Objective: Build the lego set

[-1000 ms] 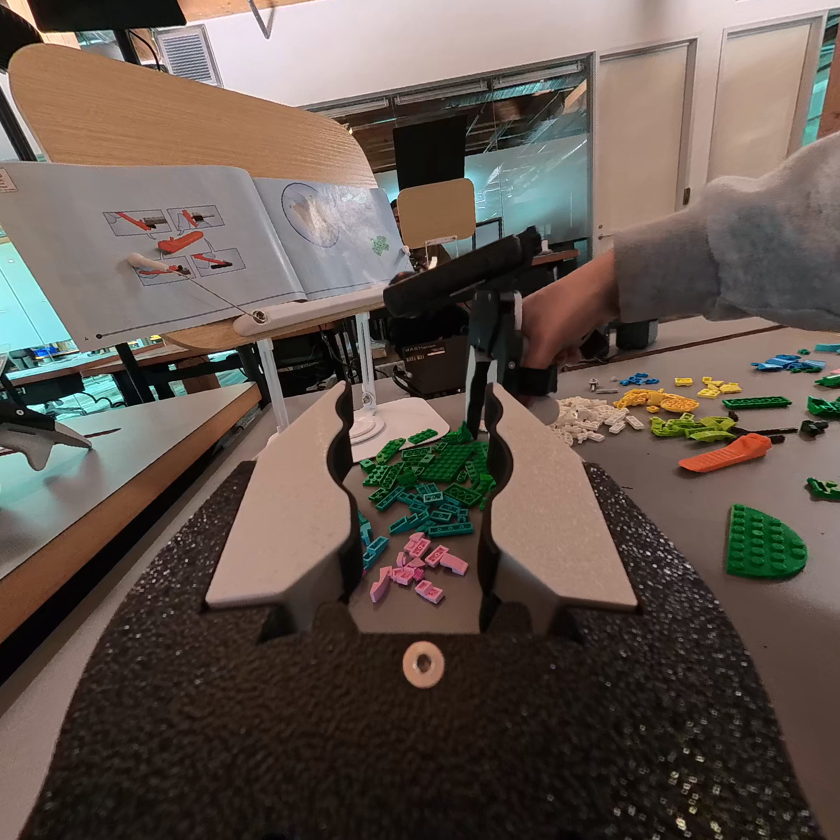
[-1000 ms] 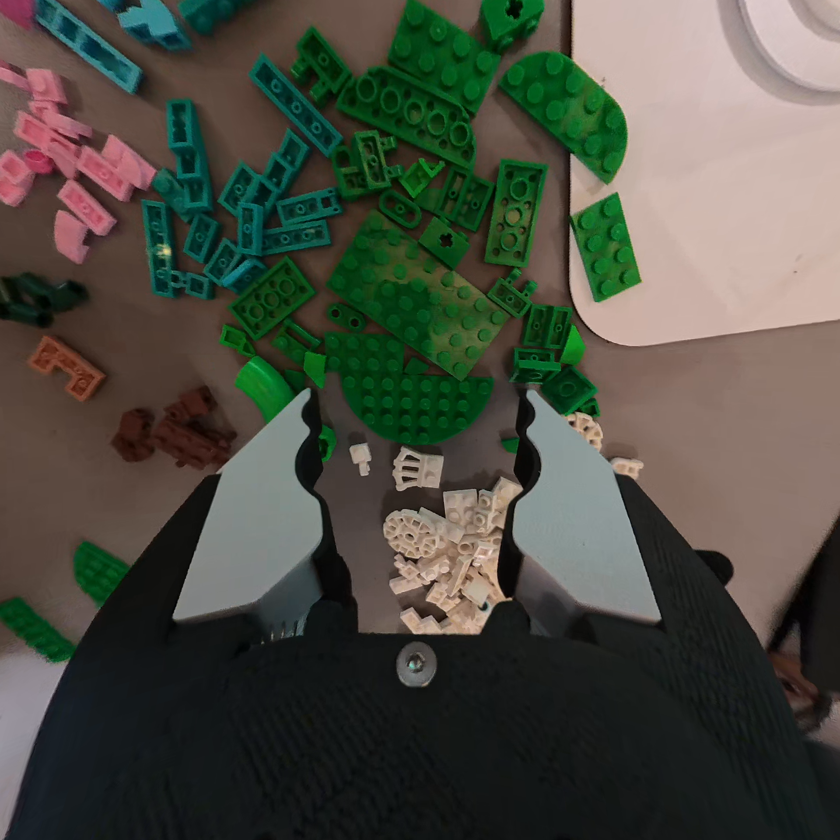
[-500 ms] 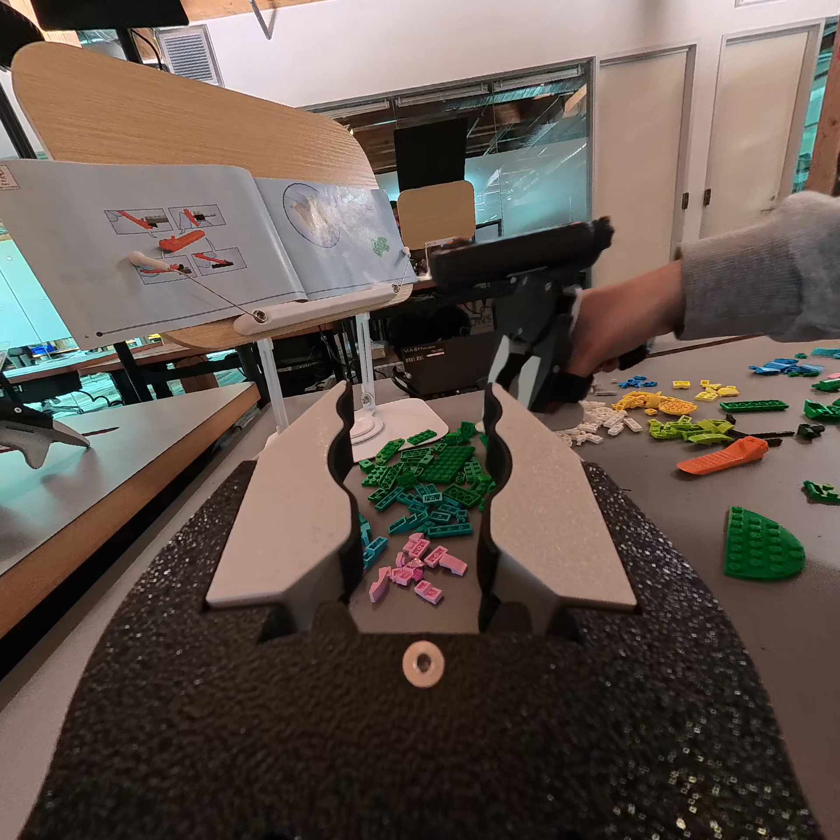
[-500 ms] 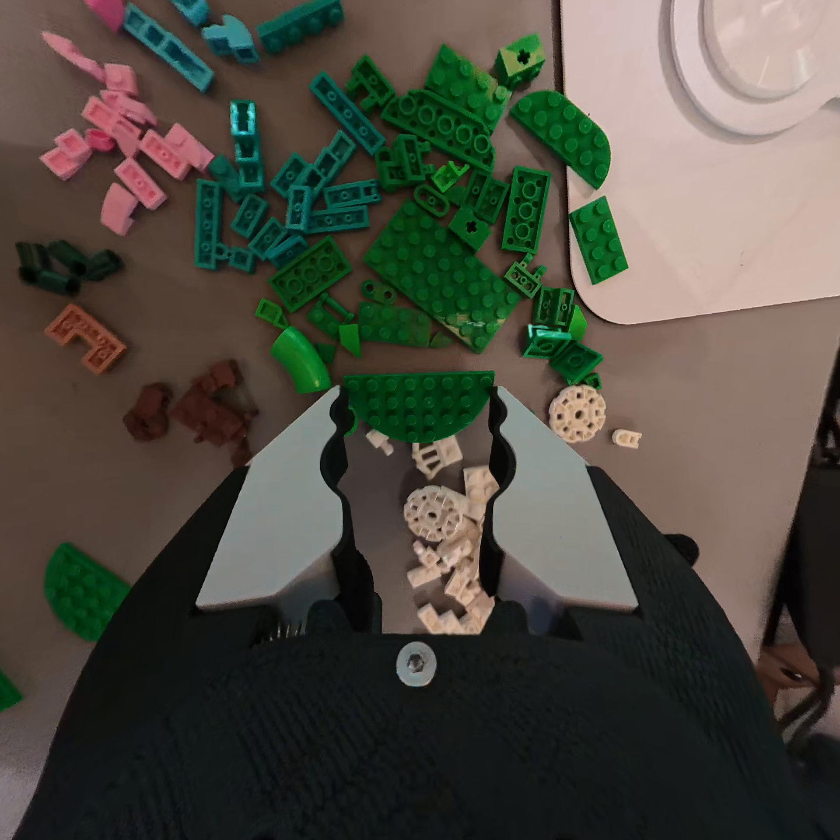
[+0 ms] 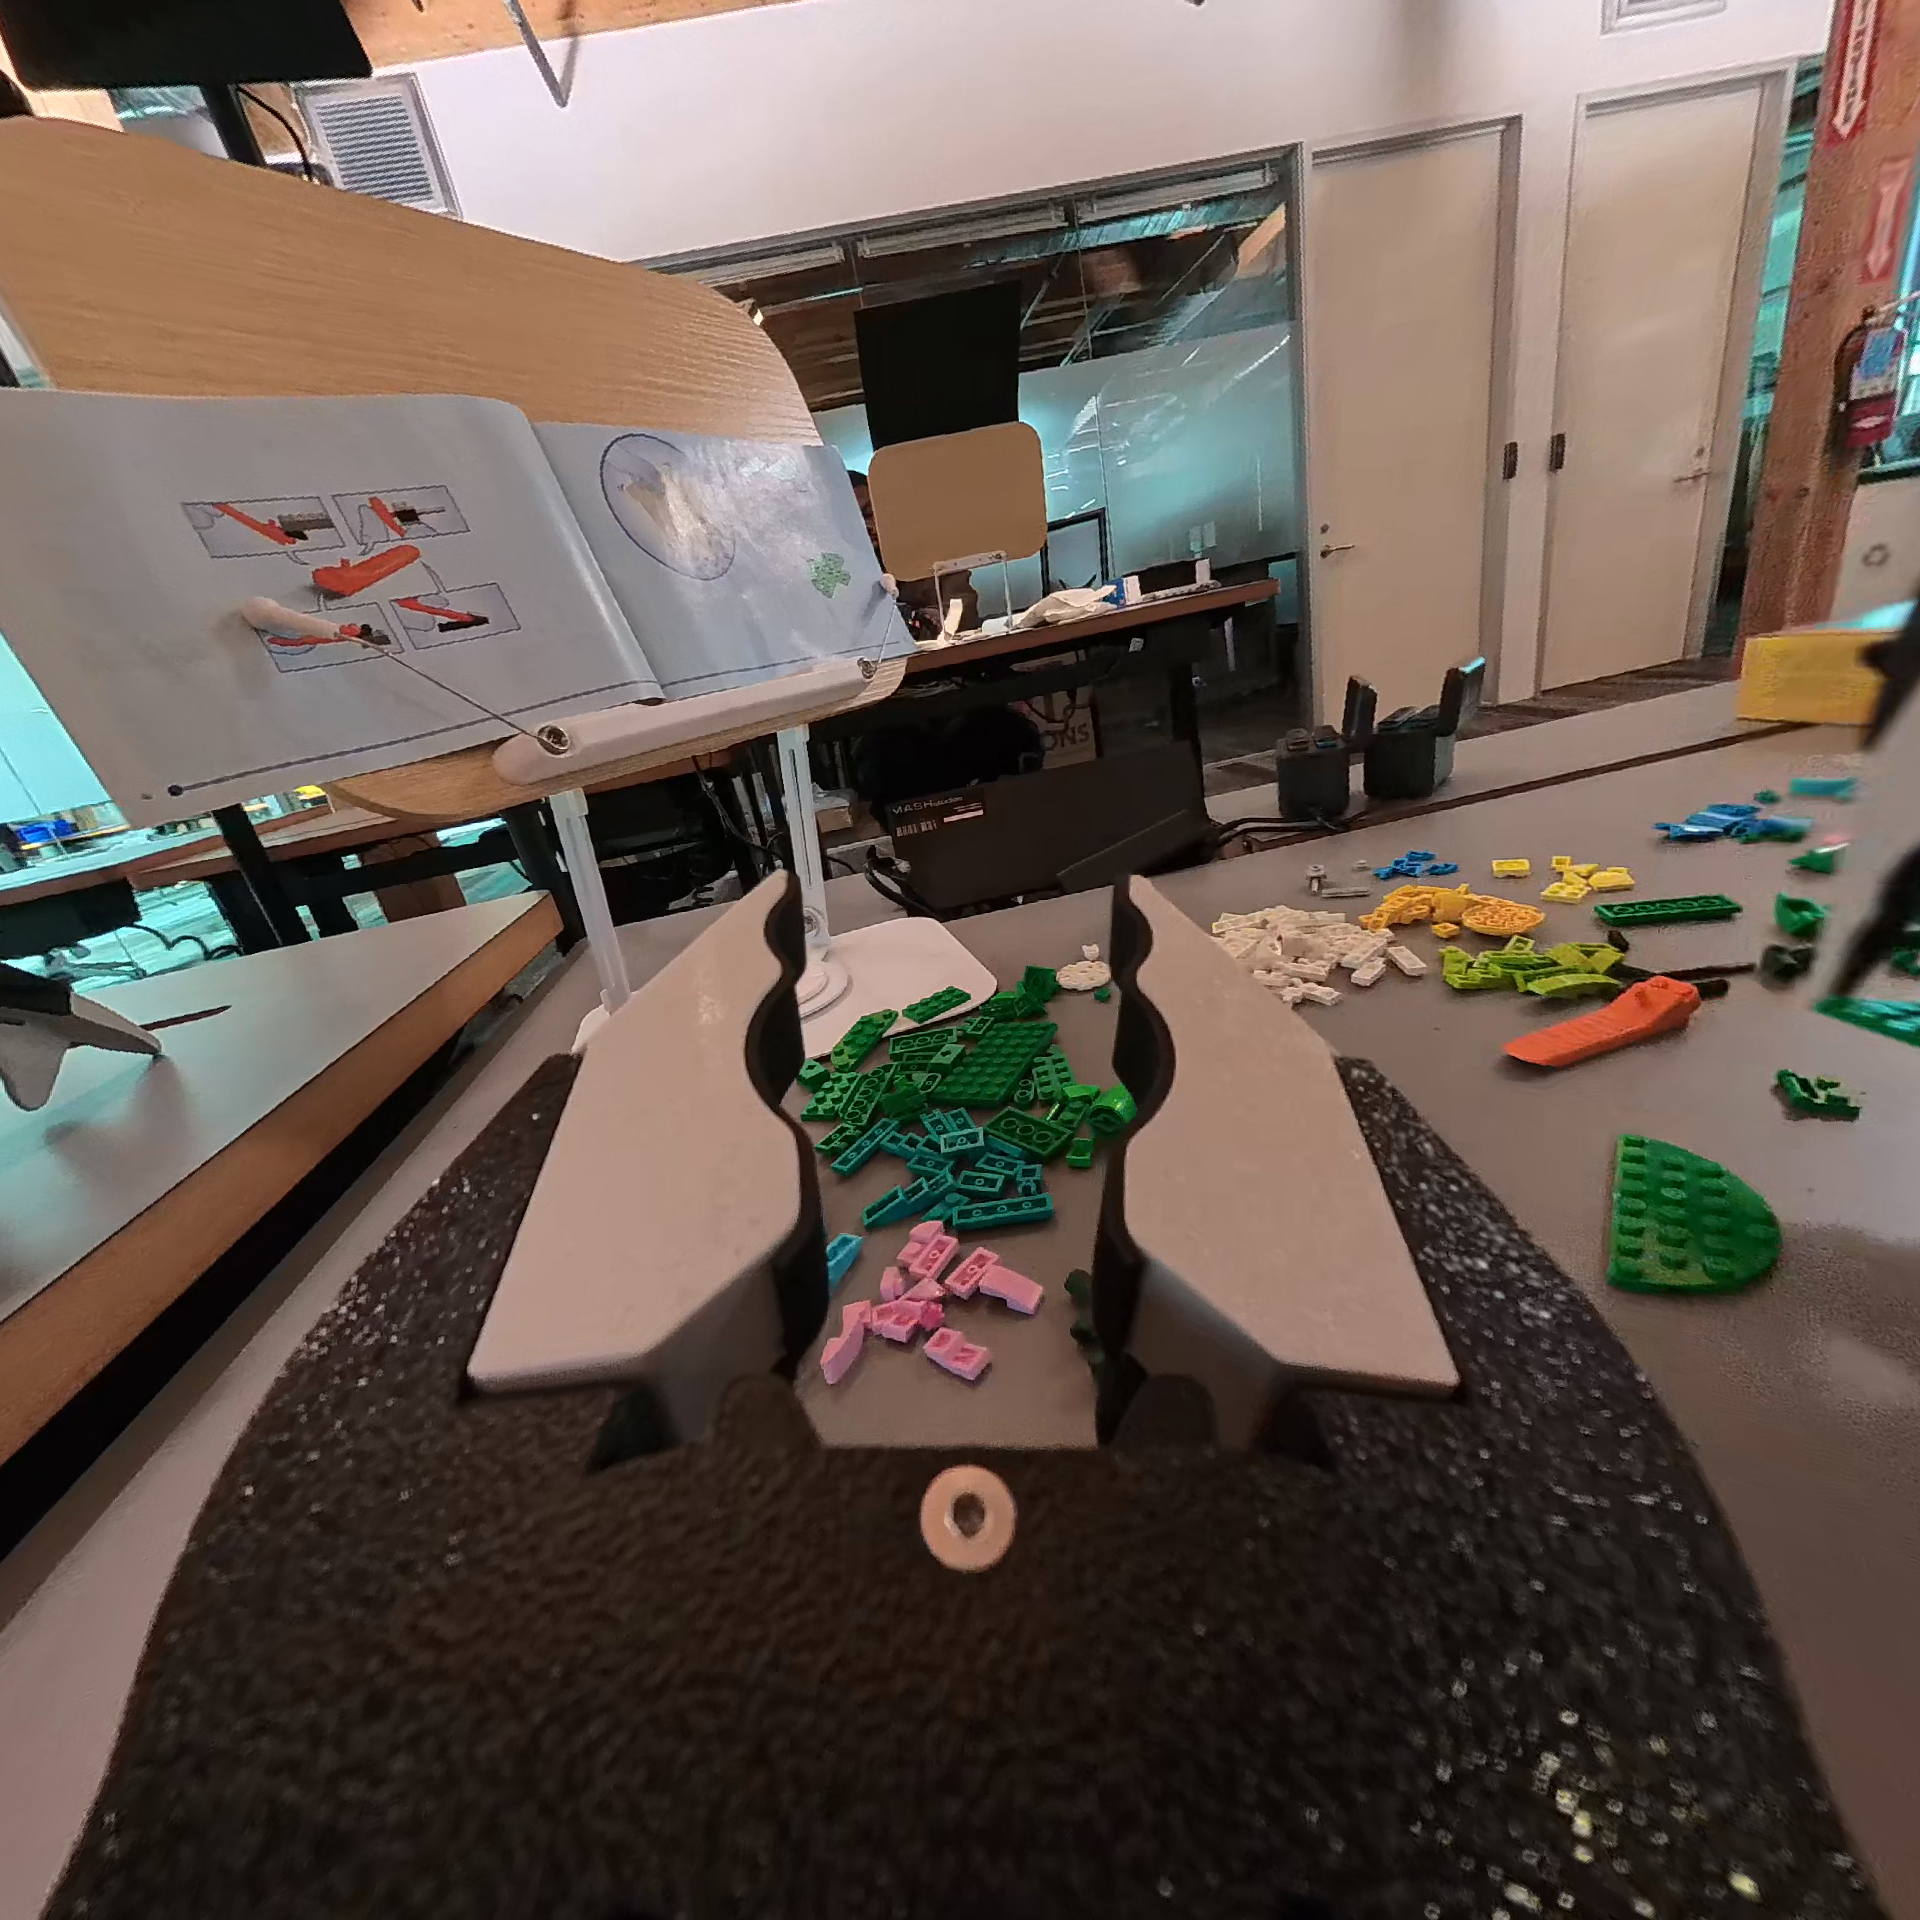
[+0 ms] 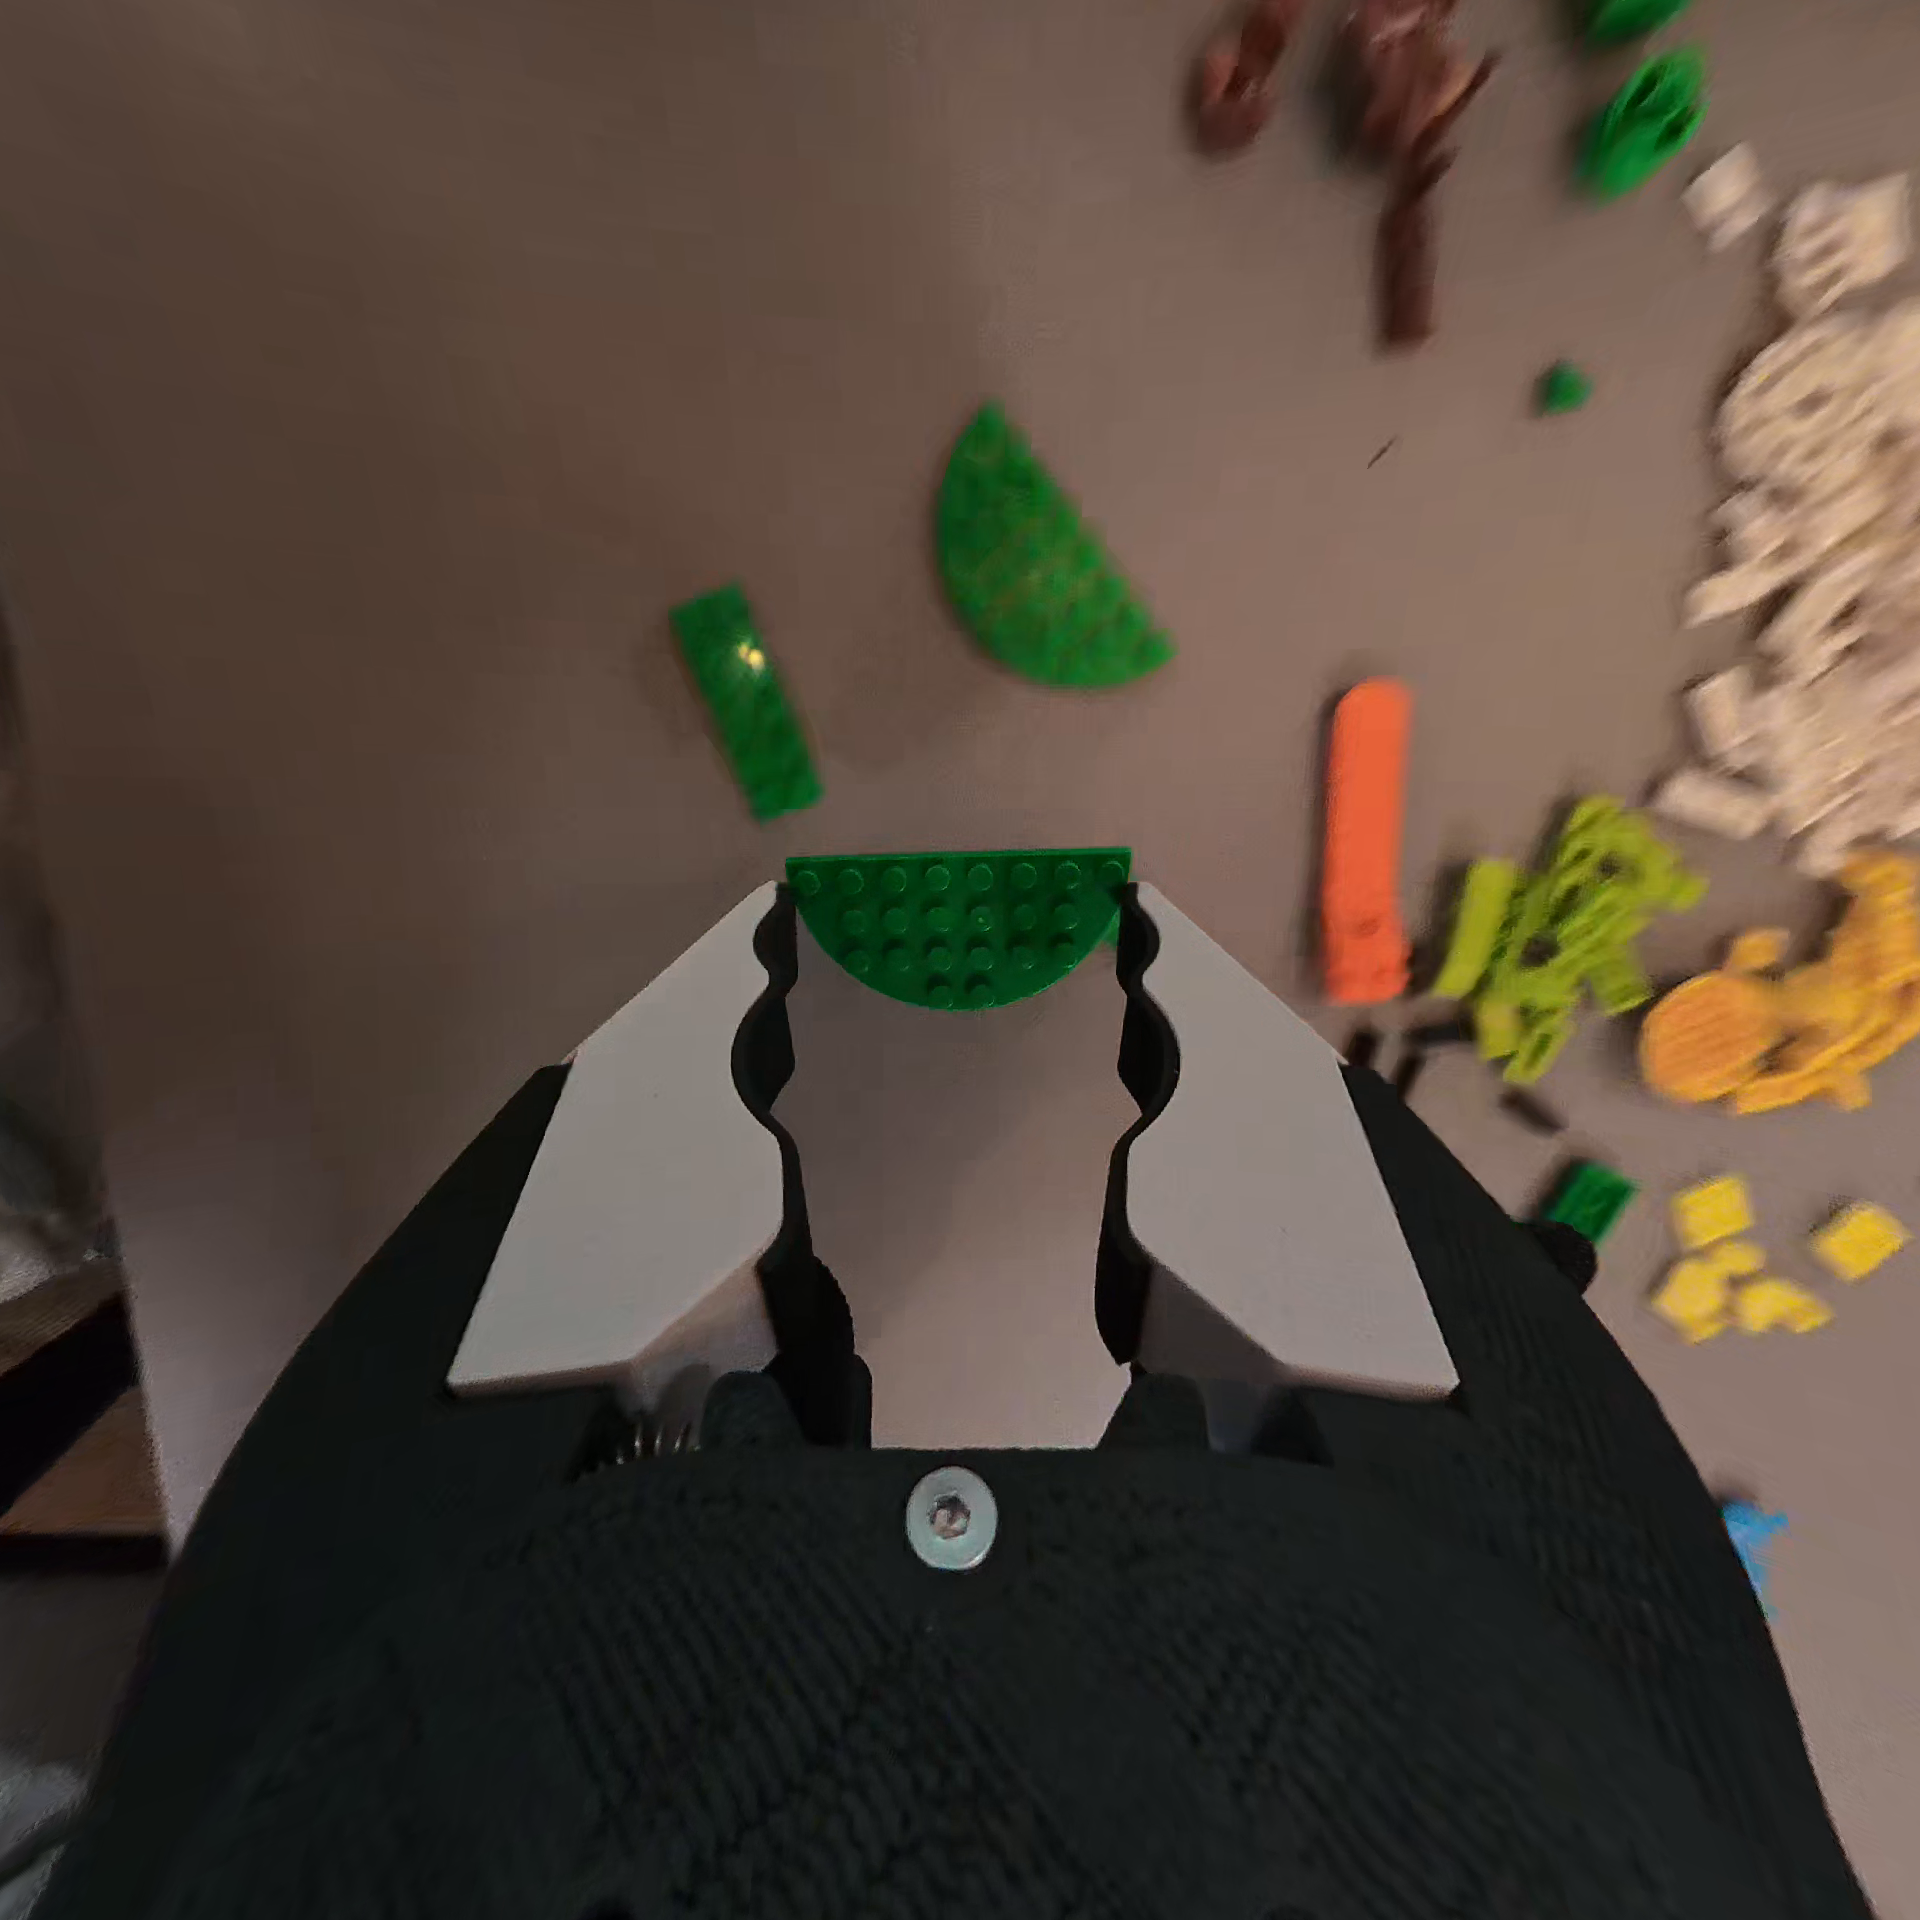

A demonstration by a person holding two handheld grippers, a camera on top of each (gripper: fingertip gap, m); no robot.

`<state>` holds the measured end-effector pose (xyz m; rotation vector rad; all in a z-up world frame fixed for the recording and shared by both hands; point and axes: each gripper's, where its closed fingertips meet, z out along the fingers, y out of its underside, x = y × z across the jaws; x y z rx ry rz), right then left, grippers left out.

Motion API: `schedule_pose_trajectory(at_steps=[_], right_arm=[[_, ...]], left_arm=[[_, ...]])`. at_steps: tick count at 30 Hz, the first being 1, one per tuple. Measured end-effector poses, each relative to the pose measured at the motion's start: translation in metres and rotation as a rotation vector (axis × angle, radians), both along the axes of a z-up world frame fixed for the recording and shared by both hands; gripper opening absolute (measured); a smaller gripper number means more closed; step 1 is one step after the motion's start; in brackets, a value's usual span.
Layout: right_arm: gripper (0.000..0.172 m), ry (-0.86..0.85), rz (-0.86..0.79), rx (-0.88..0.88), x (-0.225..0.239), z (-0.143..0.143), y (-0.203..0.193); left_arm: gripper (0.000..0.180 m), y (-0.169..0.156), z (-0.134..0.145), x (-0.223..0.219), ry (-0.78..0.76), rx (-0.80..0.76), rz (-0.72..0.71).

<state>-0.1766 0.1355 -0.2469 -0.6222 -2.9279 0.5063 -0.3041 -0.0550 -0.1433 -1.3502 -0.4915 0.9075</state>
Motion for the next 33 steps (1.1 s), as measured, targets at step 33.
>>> schedule_pose_trajectory(at_steps=[33], right_arm=[[0.073,0.137,-0.027,-0.202,0.066,0.002,-0.022]], left_arm=[[0.056,0.013,-0.006,0.012,0.058,-0.102,-0.023]])
